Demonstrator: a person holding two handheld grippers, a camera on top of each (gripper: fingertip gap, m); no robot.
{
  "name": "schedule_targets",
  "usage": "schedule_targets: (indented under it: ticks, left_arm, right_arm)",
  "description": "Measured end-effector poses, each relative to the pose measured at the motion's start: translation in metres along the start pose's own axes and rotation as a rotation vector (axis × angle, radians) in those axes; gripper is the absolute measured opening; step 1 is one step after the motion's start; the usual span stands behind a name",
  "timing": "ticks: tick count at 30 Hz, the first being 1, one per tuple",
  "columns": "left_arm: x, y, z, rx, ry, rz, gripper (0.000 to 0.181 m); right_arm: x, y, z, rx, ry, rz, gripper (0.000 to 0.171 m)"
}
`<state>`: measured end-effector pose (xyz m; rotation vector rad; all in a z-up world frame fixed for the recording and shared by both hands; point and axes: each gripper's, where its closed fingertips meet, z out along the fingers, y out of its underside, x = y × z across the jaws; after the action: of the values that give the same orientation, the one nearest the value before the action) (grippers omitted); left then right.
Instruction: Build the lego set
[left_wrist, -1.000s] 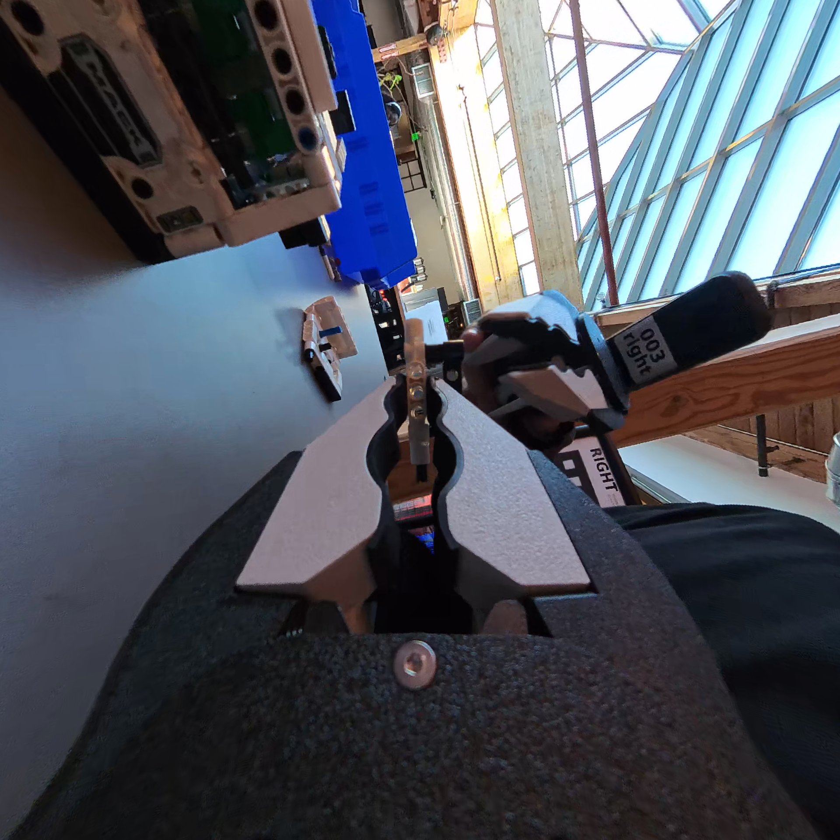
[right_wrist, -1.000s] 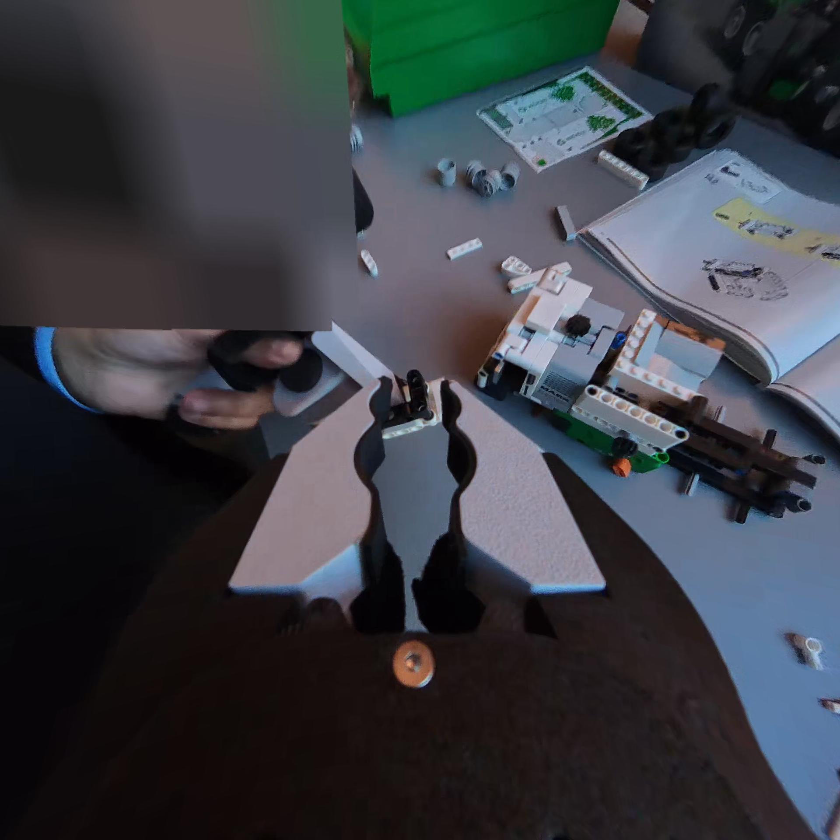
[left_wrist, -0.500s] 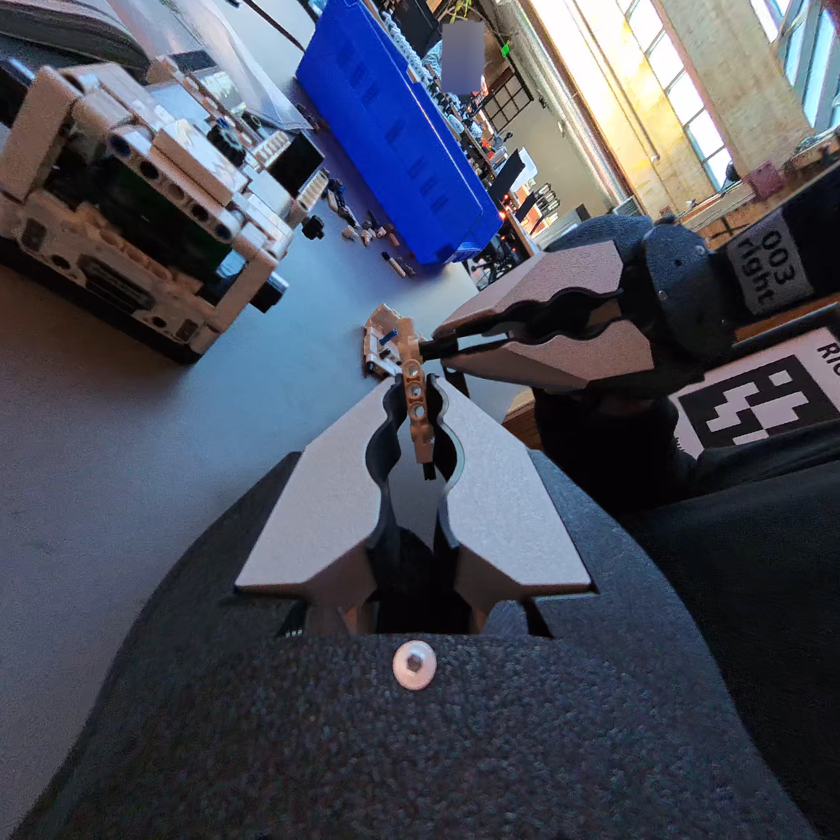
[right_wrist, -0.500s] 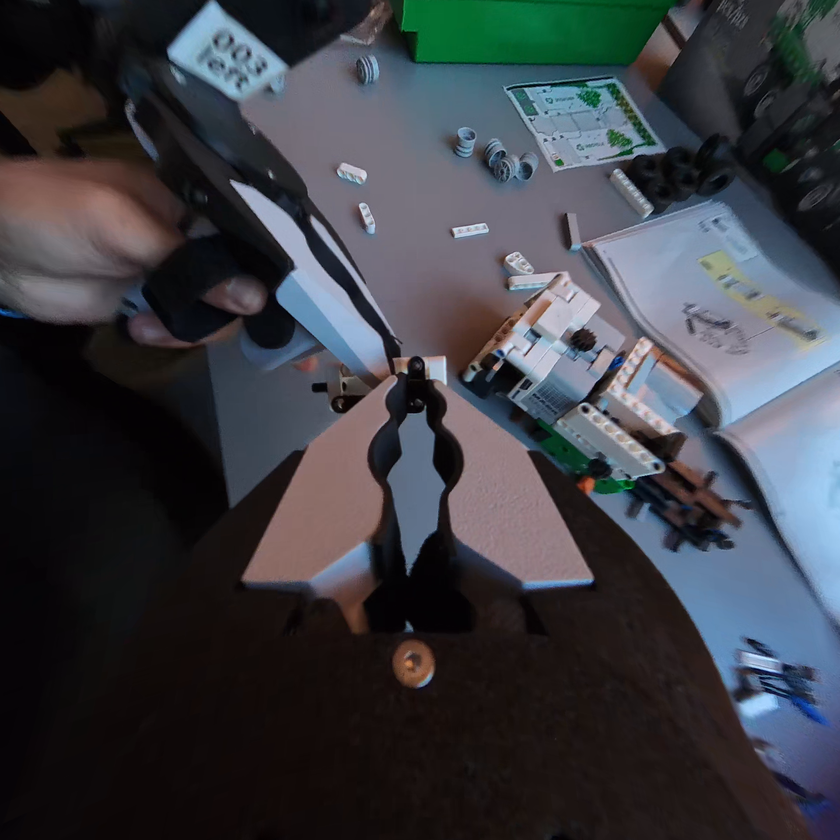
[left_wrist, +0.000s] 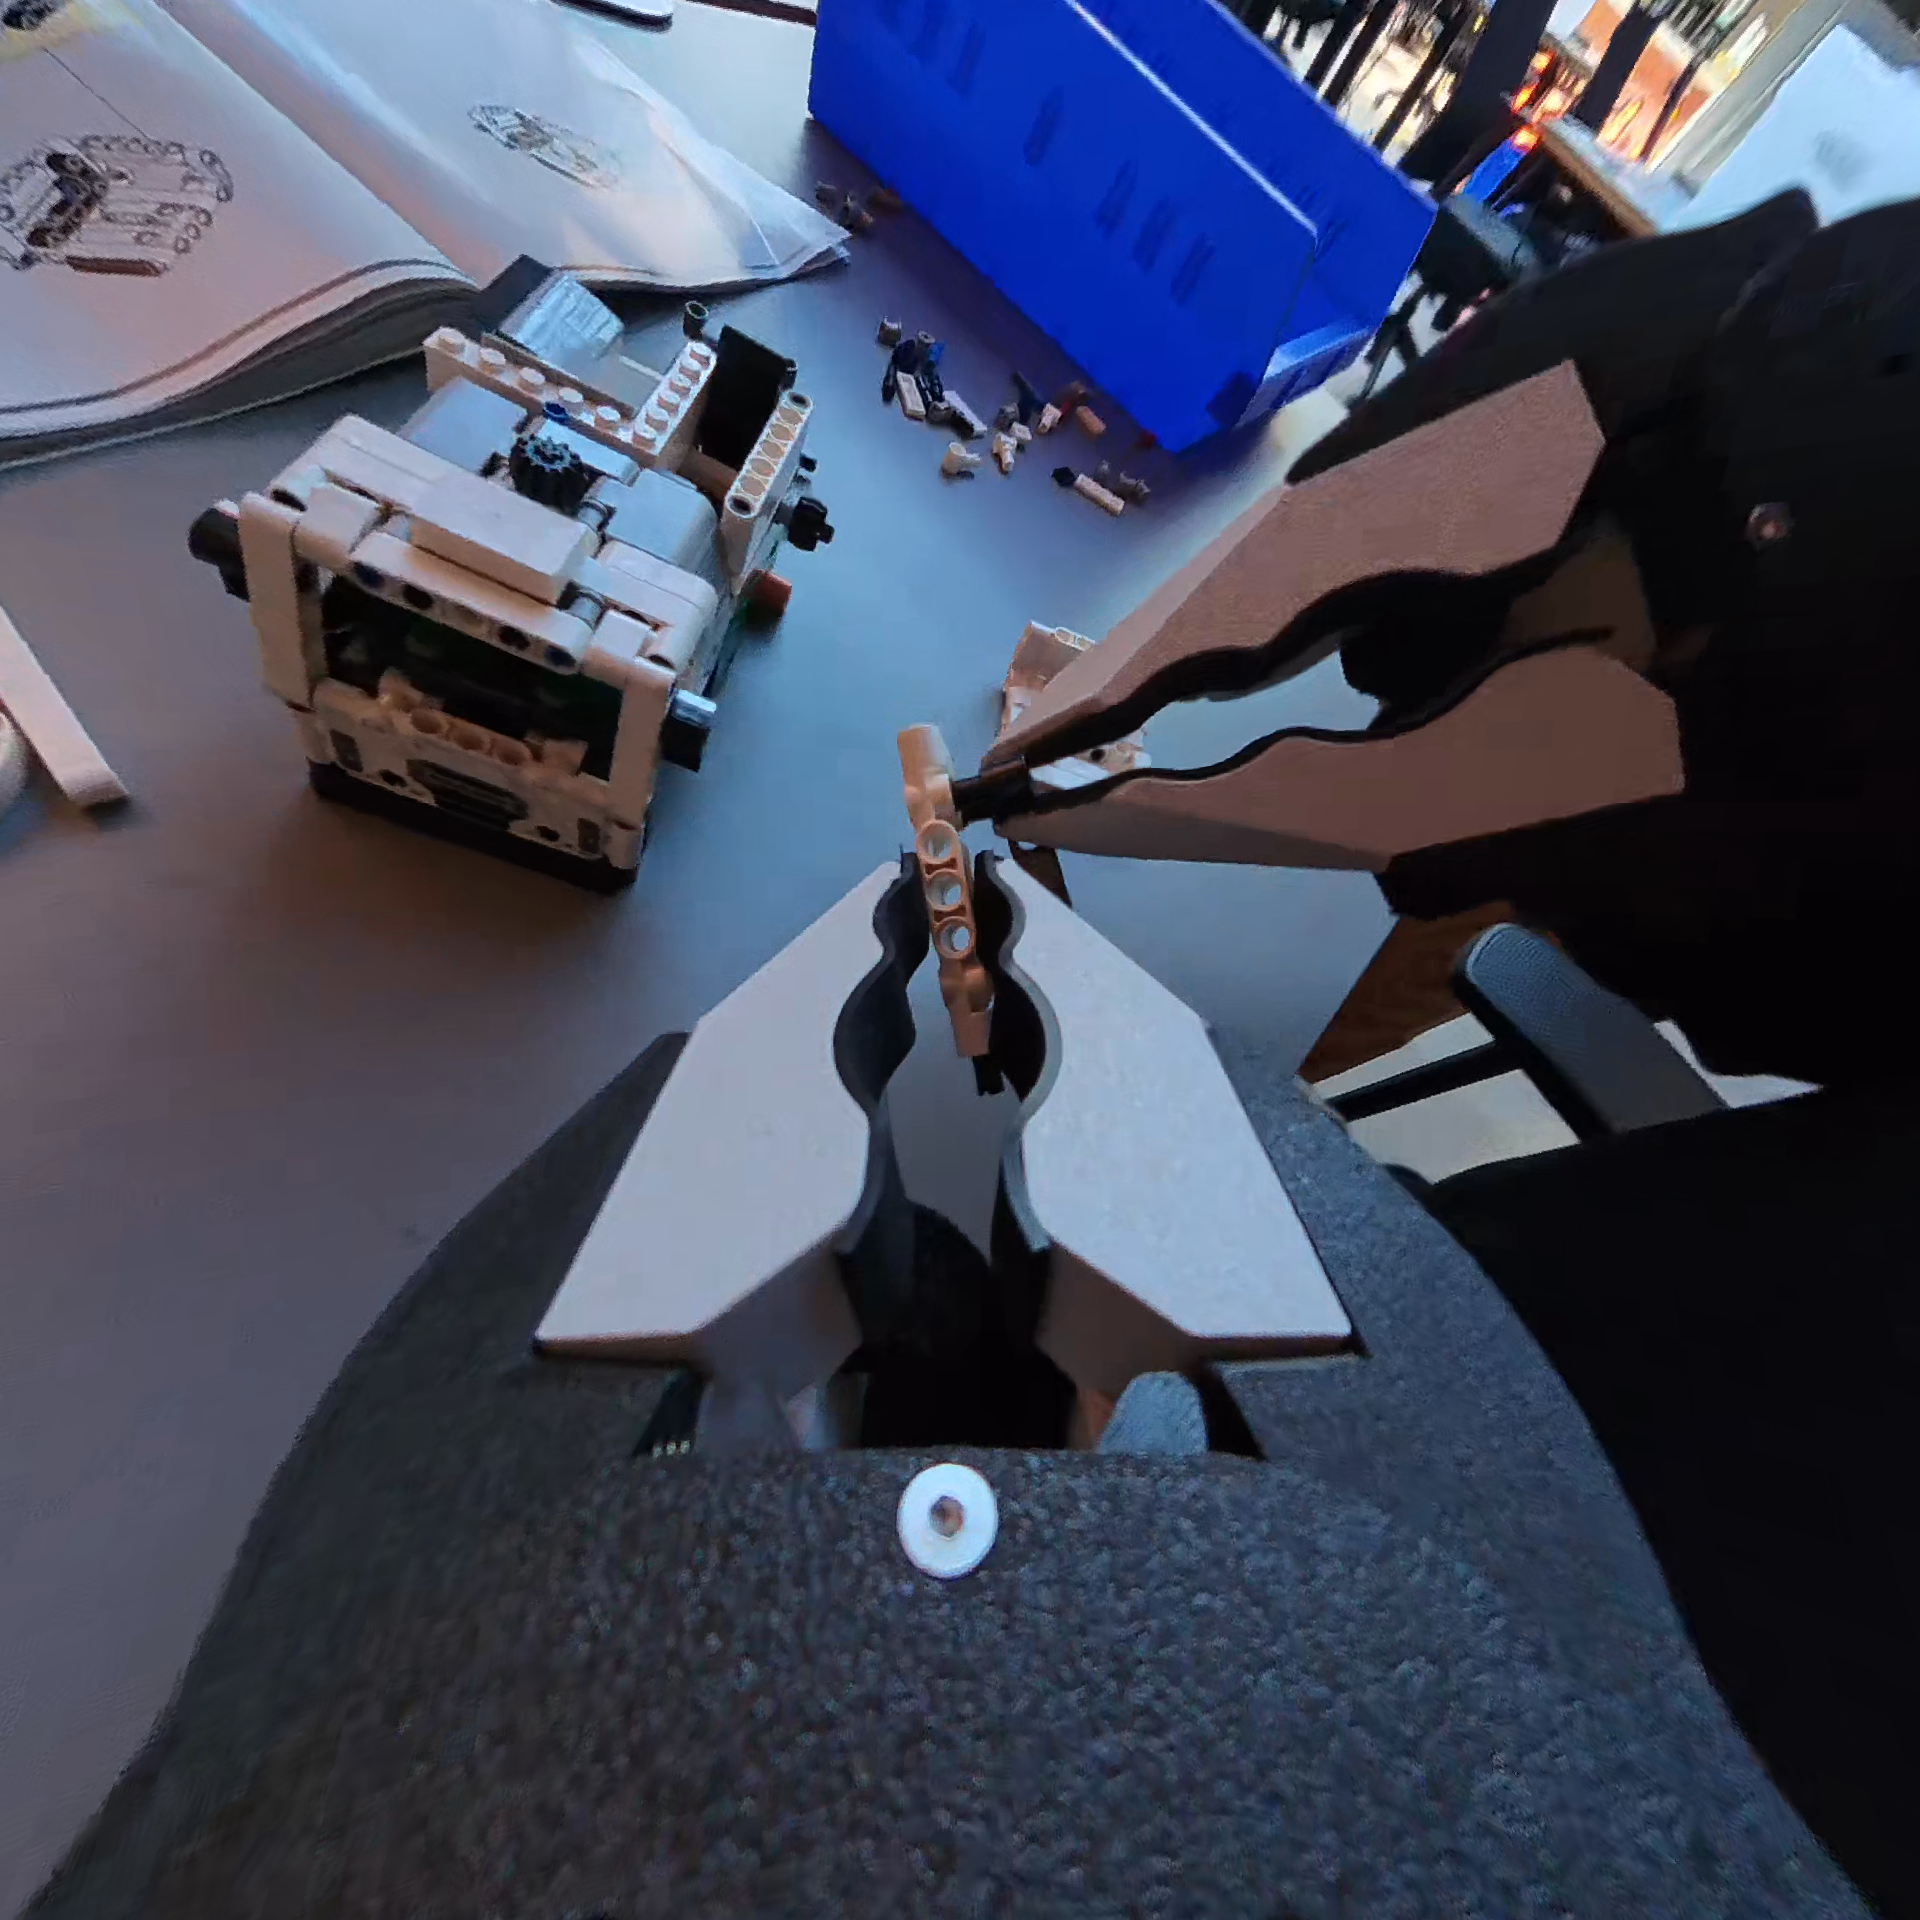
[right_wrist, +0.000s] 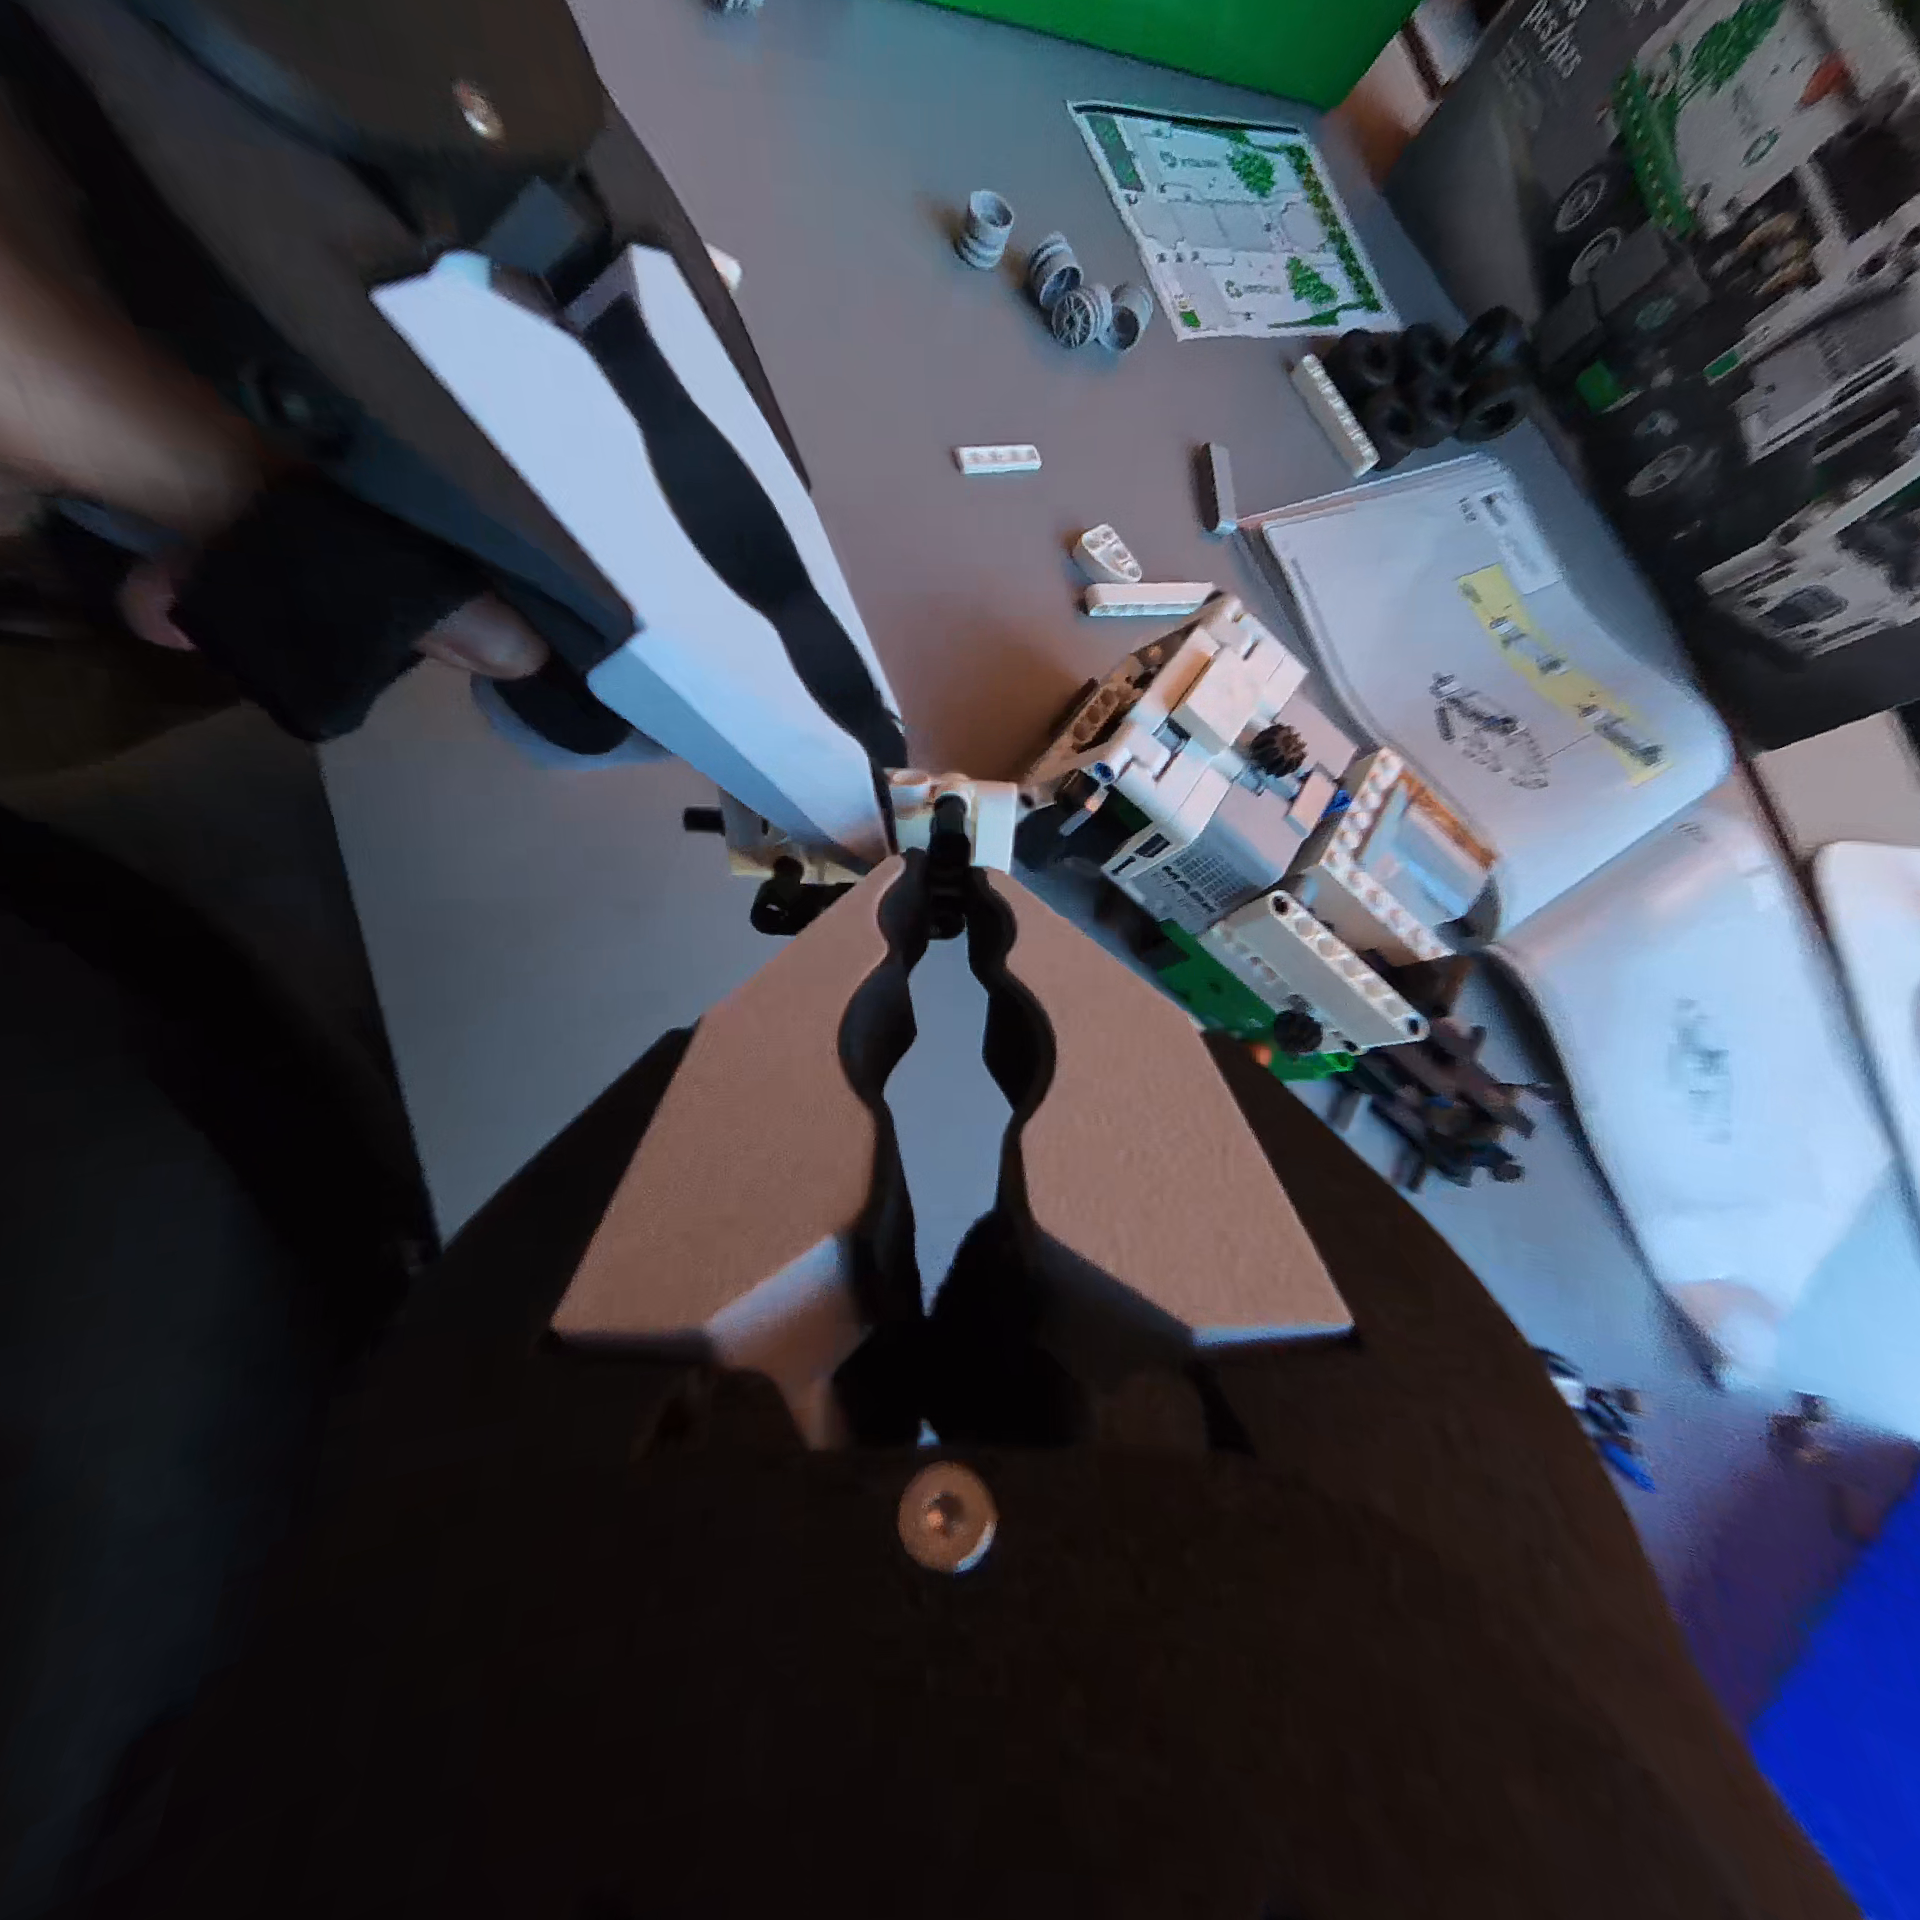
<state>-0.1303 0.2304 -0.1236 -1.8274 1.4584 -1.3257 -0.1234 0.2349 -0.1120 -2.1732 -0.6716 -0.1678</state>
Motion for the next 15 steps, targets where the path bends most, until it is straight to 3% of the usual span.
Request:
schedule_targets:
  ticks: [3, 6, 15]
  left_arm:
    - [0.0007, 0.0008, 0.0001, -0.024, -0.02, 0.045, 0.008]
    - [0.0006, 0.002, 0.002, -0.012, 0.024, -0.022, 0.008]
    - [-0.0007, 0.0035, 0.005, 0.022, 0.085, -0.106, 0.008]
  right_arm:
    - [-0.0008, 0.0013, -0.0003, -0.005, -0.03, 0.015, 0.006]
    - [0.0008, 0.0017, 0.0011, -0.036, 0.064, -0.116, 0.006]
    - [0.0026, 0.0018, 0.0056, -0.006, 0.112, -0.106, 0.006]
